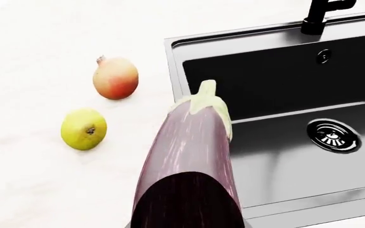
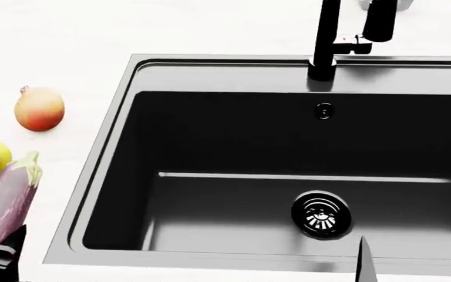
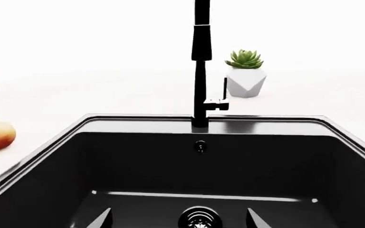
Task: There is a mixed pile of frozen fruits and vegetables on the counter. Locate all the frozen vegetables and place the items in a bowl on the counter. Take all the frozen fruits and defrost them in a running sink.
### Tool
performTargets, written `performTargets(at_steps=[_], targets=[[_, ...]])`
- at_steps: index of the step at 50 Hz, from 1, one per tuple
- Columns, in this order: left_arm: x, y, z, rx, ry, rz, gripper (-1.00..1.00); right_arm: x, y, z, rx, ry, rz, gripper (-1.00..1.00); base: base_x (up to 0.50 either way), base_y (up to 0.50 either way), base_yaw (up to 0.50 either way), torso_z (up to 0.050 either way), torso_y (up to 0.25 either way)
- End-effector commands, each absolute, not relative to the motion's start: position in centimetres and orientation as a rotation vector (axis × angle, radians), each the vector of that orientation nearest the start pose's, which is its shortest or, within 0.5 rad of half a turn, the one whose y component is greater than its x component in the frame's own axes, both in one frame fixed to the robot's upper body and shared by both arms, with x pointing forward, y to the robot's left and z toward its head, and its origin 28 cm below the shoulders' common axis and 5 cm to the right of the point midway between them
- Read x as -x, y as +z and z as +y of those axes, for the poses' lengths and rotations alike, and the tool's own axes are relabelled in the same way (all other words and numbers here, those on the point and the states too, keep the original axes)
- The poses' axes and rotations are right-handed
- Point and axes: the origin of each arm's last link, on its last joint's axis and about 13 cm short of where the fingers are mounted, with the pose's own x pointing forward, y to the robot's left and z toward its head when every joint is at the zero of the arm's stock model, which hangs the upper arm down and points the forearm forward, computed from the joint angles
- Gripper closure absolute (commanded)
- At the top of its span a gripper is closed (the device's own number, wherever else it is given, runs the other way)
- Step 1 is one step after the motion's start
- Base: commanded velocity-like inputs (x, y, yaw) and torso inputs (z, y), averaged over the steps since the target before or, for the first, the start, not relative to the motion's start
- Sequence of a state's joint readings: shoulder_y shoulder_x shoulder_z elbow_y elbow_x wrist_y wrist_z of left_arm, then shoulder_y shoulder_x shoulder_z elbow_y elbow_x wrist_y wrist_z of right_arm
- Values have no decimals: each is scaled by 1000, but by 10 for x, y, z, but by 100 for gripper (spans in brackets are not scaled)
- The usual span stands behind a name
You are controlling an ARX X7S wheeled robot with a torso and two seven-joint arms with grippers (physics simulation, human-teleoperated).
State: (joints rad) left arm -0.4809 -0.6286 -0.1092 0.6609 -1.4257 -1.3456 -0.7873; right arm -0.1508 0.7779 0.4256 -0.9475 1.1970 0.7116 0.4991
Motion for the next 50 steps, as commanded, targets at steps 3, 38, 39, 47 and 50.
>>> performTargets(at_steps=[3,38,39,47,50], targets=[[-193,204,256,-52,-158,287,100,-137,187,-177,-16,60,-27,-100,1,-500,0,0,0],[-191,203,252,-51,-197,282,100,-137,199,-179,15,34,-81,-100,0,-500,0,0,1],[-192,204,251,-50,-195,278,100,-138,199,-179,15,34,-87,-100,0,-500,0,0,0],[-190,205,251,-44,-208,268,100,-137,202,-181,17,26,-119,-100,0,-500,0,0,1],[-190,207,250,-41,-209,261,100,-139,201,-181,25,27,-112,-100,0,-500,0,0,0]])
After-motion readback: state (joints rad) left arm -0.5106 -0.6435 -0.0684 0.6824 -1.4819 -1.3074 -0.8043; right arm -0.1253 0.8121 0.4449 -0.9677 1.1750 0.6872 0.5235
